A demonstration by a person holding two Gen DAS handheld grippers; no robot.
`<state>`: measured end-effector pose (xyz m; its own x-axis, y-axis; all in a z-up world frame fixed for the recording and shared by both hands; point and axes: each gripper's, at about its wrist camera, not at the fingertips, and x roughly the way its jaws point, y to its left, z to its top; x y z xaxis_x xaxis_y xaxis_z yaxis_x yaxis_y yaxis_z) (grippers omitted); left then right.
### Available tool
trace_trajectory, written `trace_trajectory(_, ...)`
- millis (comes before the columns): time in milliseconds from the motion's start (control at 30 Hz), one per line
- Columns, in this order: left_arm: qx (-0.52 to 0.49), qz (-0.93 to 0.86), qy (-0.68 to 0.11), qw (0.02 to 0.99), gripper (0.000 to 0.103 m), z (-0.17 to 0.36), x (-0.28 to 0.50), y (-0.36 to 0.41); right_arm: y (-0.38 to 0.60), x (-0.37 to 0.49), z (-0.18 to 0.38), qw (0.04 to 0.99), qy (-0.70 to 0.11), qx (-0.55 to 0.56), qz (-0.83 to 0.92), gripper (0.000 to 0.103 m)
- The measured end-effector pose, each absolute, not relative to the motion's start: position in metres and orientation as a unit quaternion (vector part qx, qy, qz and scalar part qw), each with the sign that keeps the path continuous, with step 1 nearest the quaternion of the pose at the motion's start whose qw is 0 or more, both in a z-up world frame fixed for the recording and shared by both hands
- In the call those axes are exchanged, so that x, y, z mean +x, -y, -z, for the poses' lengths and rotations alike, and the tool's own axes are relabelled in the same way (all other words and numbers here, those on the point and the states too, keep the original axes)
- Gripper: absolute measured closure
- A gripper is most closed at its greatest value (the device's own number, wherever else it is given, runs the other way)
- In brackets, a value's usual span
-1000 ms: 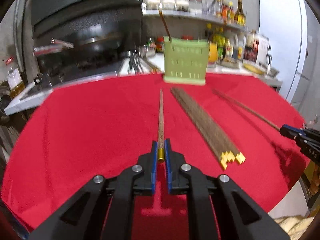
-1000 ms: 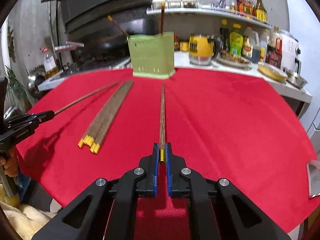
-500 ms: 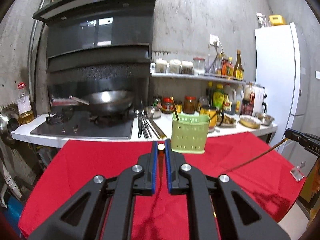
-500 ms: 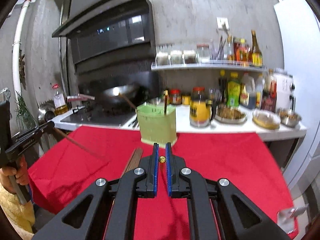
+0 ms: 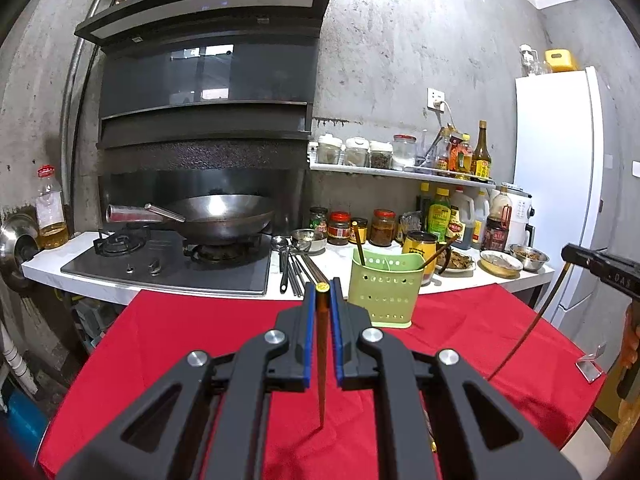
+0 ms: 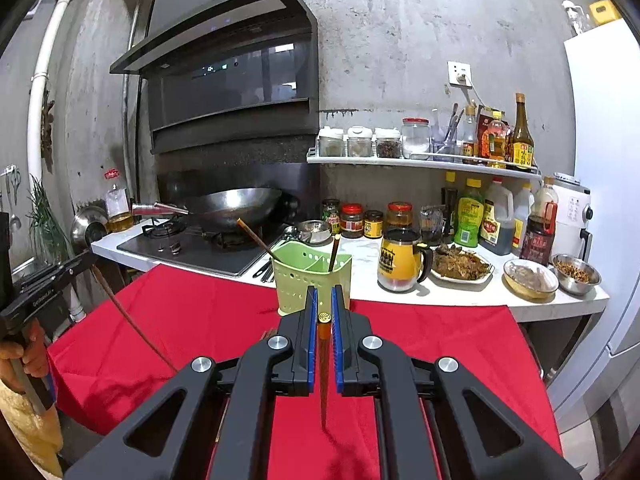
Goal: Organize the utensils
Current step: 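Raise the chopstick upright with the left gripper above the green holder while the right gripper does likewise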
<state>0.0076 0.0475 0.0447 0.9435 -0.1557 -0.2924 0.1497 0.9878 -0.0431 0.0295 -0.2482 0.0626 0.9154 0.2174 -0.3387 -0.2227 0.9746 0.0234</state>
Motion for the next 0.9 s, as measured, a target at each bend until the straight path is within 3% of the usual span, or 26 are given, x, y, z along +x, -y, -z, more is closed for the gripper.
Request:
trace_trajectory(233,0.013,0.060,-0.151,0.987,0.096,-0.038,0.012,-0.043,0.244,0.049,-0.046,0.972,-0.204,-0.008,-0.114,0.096)
trace_trajectory(433,0.006,0.077,-0.227,0.971,0.096,-0.002,0.036,-0.045,0.240,0.074,0.008,0.952,-0.284,0.002,-0.115,0.096)
trace_trajectory(633,0.006,0.093,-0.303,0.948,0.097,0.036,0.052,-0.039,0.236,0.074,0.030,0.944,-0.310,-0.004,-0.112,0.096)
trace_trajectory(900,0.013,0.101,-0.288,0.952,0.097,0.029,0.041,-0.033,0.235,0.074,0.025,0.946,-0.305,-0.011,-0.109,0.097)
